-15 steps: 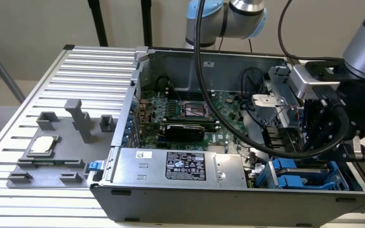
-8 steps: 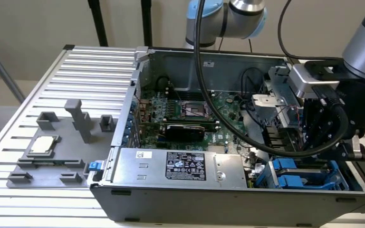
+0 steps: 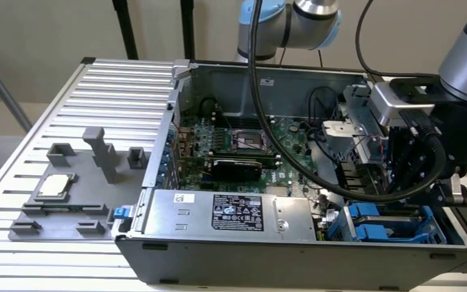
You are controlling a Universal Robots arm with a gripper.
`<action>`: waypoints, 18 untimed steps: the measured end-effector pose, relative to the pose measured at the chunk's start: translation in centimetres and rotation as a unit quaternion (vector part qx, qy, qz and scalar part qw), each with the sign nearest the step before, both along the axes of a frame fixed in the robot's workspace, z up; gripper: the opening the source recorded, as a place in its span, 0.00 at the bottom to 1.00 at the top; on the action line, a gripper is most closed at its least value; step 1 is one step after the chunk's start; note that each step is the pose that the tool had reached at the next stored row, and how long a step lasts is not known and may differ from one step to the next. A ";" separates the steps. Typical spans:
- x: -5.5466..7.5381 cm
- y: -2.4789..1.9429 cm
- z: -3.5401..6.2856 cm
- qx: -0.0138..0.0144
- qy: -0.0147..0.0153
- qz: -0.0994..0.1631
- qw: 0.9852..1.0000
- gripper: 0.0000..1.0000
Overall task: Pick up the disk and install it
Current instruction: 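Insert the second disk wire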
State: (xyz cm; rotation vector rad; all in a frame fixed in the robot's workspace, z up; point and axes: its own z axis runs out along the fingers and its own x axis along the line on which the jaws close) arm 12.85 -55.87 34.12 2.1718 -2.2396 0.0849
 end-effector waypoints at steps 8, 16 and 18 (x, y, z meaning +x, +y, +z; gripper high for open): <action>0.1 -0.23 -0.13 0.000 0.000 0.000 1.000 0.00; 0.1 -0.27 -0.65 0.000 0.000 0.000 1.000 0.00; 0.1 -0.28 -0.67 0.001 0.000 0.000 1.000 1.00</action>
